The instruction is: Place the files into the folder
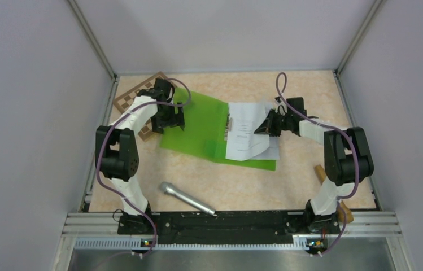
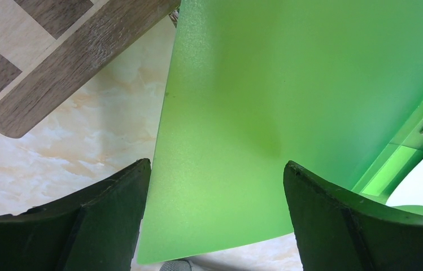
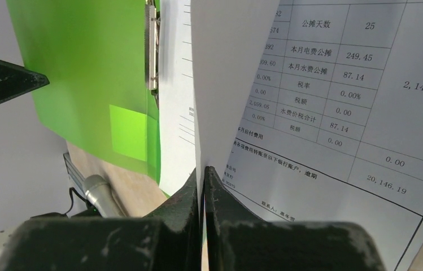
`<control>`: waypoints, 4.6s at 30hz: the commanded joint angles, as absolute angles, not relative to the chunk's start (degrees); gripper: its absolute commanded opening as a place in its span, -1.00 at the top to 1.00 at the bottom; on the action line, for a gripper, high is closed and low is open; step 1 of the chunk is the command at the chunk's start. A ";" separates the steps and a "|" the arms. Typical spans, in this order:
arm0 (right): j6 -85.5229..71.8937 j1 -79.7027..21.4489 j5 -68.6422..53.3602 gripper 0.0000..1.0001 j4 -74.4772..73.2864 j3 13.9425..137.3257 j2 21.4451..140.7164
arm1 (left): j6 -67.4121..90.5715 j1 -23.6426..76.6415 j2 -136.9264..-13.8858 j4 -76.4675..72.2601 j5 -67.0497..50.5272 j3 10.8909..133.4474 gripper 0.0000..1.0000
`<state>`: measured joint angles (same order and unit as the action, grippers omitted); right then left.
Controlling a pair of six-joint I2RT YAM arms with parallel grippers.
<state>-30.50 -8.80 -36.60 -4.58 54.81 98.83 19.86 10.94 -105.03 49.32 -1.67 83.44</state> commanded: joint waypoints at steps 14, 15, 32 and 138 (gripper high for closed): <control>-20.83 -8.51 -24.38 -0.96 -21.76 57.89 91.25 | 21.75 10.99 -101.24 49.43 -4.75 84.73 -0.82; -19.25 -8.51 -22.42 -0.97 -24.30 58.51 90.55 | 21.79 10.99 -100.82 49.52 -4.81 84.88 -0.82; -27.89 -5.27 -16.36 -0.98 -13.46 47.86 87.64 | 21.77 11.03 -100.56 48.44 -8.10 85.47 -0.81; -34.37 -2.52 -19.71 -0.96 -7.35 75.89 112.97 | 19.25 10.99 -101.54 48.82 -6.61 83.45 -0.80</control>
